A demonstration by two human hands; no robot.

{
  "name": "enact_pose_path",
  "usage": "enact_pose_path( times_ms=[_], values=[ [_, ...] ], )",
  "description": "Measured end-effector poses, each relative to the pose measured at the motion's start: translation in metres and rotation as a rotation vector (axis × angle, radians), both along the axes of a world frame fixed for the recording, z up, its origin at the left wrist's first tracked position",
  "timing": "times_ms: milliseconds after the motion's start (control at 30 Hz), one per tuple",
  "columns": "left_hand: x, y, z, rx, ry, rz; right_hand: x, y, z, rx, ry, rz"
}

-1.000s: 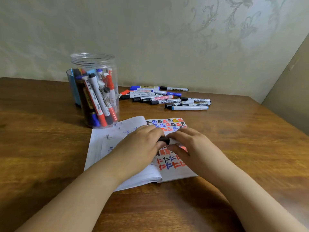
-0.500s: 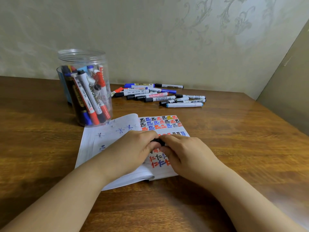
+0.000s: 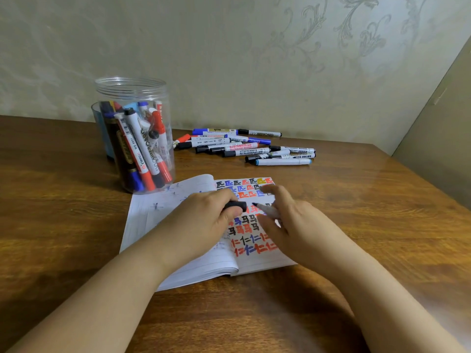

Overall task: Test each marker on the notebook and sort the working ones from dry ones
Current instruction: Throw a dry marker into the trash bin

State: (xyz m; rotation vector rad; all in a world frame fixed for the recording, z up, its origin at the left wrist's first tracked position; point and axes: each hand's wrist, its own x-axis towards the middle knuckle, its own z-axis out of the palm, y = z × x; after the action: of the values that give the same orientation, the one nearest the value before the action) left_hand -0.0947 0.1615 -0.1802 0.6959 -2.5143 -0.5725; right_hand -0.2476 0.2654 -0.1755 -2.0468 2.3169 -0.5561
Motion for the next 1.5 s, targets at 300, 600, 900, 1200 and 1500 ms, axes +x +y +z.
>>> enact_pose_path(
  times_ms=[300,600,900,1200,1500],
  values=[
    [0.000,0.003,0.000,-0.117,0.129,0.006,-0.021,0.020,0.028,0.093,-0.365,-0.062],
    [-0.004,0.010,-0.007,-0.065,0.102,-0.063,-0.028,0.039,-0.002,-0.097,-1.562,-0.019],
    [-0.005,0.010,-0.014,-0.087,0.045,-0.097,-0.019,0.033,-0.015,-0.210,-0.972,-0.189],
    [-0.006,0.011,-0.015,-0.098,0.023,-0.136,-0.015,0.028,-0.019,-0.240,-0.658,-0.208],
    [-0.006,0.011,-0.014,-0.091,-0.003,-0.144,-0.015,0.029,-0.022,-0.208,-0.666,-0.146]
  ],
)
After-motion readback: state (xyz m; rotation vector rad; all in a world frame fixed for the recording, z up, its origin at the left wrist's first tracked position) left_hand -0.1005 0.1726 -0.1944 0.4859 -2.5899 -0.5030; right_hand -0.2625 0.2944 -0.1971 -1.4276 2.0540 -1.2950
